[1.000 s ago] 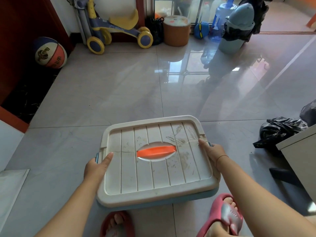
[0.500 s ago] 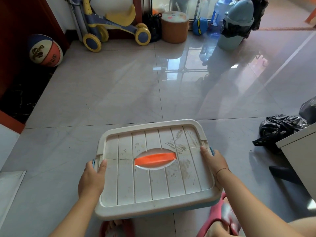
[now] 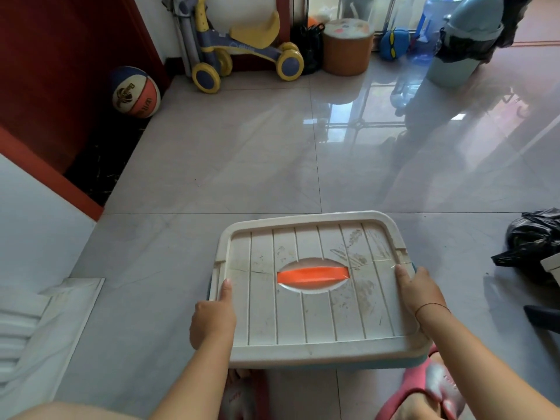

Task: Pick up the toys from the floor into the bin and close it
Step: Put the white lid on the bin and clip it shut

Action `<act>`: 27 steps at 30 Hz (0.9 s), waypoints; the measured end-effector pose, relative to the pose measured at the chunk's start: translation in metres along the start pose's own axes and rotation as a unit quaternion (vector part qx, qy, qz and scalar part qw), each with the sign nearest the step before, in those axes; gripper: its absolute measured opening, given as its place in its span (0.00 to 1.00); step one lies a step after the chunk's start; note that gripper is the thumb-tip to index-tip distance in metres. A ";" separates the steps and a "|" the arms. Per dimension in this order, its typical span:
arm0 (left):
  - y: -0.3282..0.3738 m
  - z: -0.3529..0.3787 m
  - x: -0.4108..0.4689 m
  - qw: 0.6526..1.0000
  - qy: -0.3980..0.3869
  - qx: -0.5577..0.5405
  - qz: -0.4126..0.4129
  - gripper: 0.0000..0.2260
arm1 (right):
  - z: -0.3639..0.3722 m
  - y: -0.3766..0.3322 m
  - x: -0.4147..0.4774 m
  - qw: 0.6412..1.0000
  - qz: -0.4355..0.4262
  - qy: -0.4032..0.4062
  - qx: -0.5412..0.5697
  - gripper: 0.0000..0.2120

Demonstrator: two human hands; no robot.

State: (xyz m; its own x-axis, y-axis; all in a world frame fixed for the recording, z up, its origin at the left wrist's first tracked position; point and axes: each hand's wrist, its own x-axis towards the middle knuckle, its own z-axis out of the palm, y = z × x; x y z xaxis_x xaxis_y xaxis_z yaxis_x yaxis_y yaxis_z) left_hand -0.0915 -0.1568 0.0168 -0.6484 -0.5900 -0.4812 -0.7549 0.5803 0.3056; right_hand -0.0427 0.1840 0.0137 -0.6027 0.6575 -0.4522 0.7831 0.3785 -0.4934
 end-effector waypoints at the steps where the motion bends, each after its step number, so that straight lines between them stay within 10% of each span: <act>1: 0.000 0.000 0.001 1.000 -0.001 0.003 0.002 0.37 | -0.001 -0.001 0.000 1.000 0.005 0.000 -0.005 0.28; 14: -0.028 0.005 -0.005 0.975 0.090 0.066 0.191 0.27 | 0.010 0.010 -0.031 0.997 0.028 0.062 -0.043 0.30; 27: -0.012 0.002 0.020 0.995 -0.065 -0.076 0.014 0.43 | -0.008 0.025 -0.023 0.960 0.118 -0.079 0.240 0.28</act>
State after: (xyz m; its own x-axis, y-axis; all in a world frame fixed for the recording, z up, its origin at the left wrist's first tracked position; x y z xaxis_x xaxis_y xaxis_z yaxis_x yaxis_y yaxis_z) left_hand -0.0946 -0.1743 0.0018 -0.6587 -0.4910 -0.5701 -0.7492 0.4984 0.4362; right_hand -0.0080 0.1834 0.0177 -0.4617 0.5671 -0.6821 0.7634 -0.1375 -0.6311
